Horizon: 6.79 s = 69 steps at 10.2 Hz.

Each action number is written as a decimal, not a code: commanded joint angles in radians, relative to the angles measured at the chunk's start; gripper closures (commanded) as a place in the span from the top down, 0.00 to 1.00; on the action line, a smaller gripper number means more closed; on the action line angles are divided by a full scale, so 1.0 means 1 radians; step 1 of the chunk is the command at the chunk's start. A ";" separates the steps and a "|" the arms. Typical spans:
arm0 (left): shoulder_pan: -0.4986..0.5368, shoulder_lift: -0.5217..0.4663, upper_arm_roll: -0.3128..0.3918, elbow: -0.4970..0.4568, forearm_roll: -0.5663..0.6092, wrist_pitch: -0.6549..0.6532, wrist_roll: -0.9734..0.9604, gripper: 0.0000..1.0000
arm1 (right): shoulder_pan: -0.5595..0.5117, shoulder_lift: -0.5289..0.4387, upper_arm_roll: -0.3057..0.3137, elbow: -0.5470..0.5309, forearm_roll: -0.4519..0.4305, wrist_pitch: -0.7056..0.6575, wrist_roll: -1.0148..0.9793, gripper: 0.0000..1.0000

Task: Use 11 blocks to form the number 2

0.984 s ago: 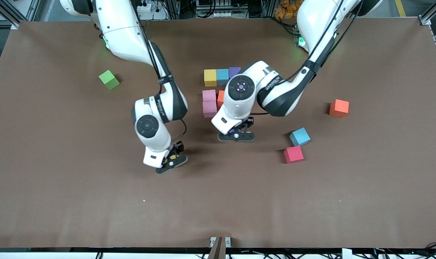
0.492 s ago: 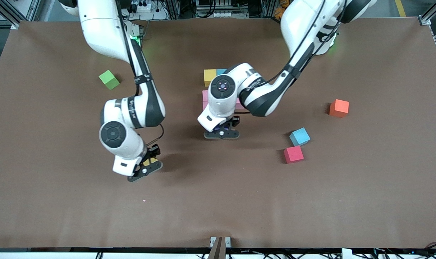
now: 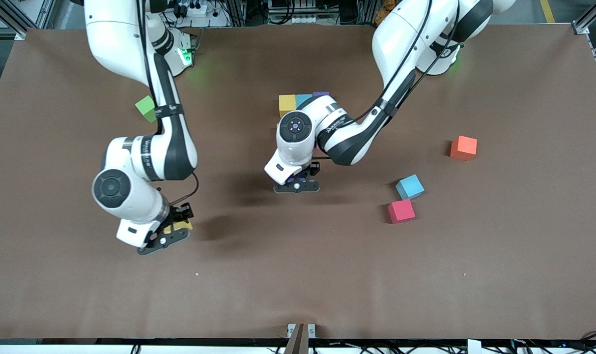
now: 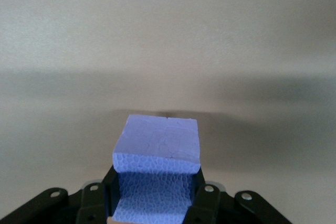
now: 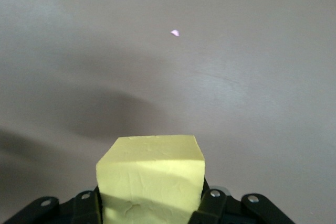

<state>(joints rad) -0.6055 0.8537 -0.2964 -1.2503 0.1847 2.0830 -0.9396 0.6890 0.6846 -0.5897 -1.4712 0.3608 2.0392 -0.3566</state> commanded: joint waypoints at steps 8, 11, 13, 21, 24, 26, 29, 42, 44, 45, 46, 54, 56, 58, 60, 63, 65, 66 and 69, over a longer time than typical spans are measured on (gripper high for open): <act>-0.062 0.067 0.020 0.029 -0.030 0.049 -0.136 0.14 | -0.051 -0.033 0.016 0.035 0.030 -0.116 -0.212 0.04; -0.062 0.067 0.020 0.025 -0.030 0.042 -0.136 0.15 | -0.049 -0.034 0.017 0.034 0.030 -0.116 -0.323 0.05; -0.062 0.067 0.020 0.020 -0.028 0.034 -0.133 0.15 | -0.055 -0.030 0.017 0.032 0.029 -0.116 -0.412 0.07; -0.063 0.079 0.019 0.015 -0.030 0.032 -0.127 0.16 | -0.048 -0.020 0.024 0.023 0.027 -0.111 -0.495 0.08; -0.065 0.080 0.014 0.012 -0.036 0.032 -0.127 0.20 | -0.051 -0.019 0.024 0.022 0.021 -0.113 -0.518 0.10; -0.077 0.082 0.016 0.012 -0.036 0.032 -0.128 0.48 | -0.055 -0.019 0.024 0.012 0.021 -0.111 -0.535 0.10; -0.077 0.076 0.016 -0.001 -0.028 0.032 -0.125 1.00 | -0.057 -0.019 0.024 0.014 0.021 -0.113 -0.535 0.10; -0.077 0.061 0.014 -0.020 -0.034 -0.067 -0.142 1.00 | -0.036 -0.027 0.030 0.026 0.029 -0.114 -0.530 0.10; -0.074 0.059 0.014 -0.012 -0.034 -0.067 -0.142 1.00 | -0.032 -0.030 0.031 0.026 0.029 -0.116 -0.544 0.10; -0.073 0.059 0.011 -0.009 -0.040 -0.066 -0.142 1.00 | -0.032 -0.030 0.031 0.026 0.029 -0.119 -0.551 0.10; -0.073 0.056 0.008 0.005 -0.063 -0.064 -0.145 1.00 | -0.032 -0.030 0.036 0.026 0.029 -0.119 -0.552 0.10; 0.258 -0.307 0.014 -0.027 -0.093 -0.367 -0.025 1.00 | 0.010 -0.031 0.157 0.074 0.027 -0.117 -0.587 0.10; 0.398 -0.369 0.014 -0.110 -0.082 -0.394 0.095 1.00 | 0.072 -0.025 0.177 0.097 0.024 -0.114 -0.642 0.10; 0.502 -0.337 0.014 -0.164 -0.077 -0.391 0.198 1.00 | 0.141 -0.020 0.218 0.120 0.023 -0.111 -0.651 0.11; 0.526 -0.312 0.016 -0.266 -0.062 -0.278 0.281 1.00 | 0.207 -0.008 0.273 0.140 0.021 -0.105 -0.644 0.10; 0.533 -0.256 0.016 -0.291 -0.033 -0.192 0.283 1.00 | 0.288 0.032 0.289 0.172 0.026 -0.080 -0.638 0.10; 0.532 -0.200 0.017 -0.284 -0.033 -0.123 0.283 1.00 | 0.322 0.082 0.292 0.203 0.027 -0.028 -0.601 0.10; 0.535 -0.179 0.017 -0.284 -0.034 -0.086 0.283 1.00 | 0.331 0.101 0.292 0.203 0.027 -0.002 -0.593 0.10; 0.533 -0.153 0.017 -0.284 -0.047 -0.025 0.280 1.00 | 0.334 0.141 0.292 0.198 0.027 0.004 -0.579 0.09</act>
<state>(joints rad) -0.0765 0.6984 -0.2731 -1.5372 0.1331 2.0393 -0.6655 1.0237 0.7910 -0.2936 -1.3100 0.3762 2.0500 -0.9497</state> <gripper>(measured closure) 0.000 0.410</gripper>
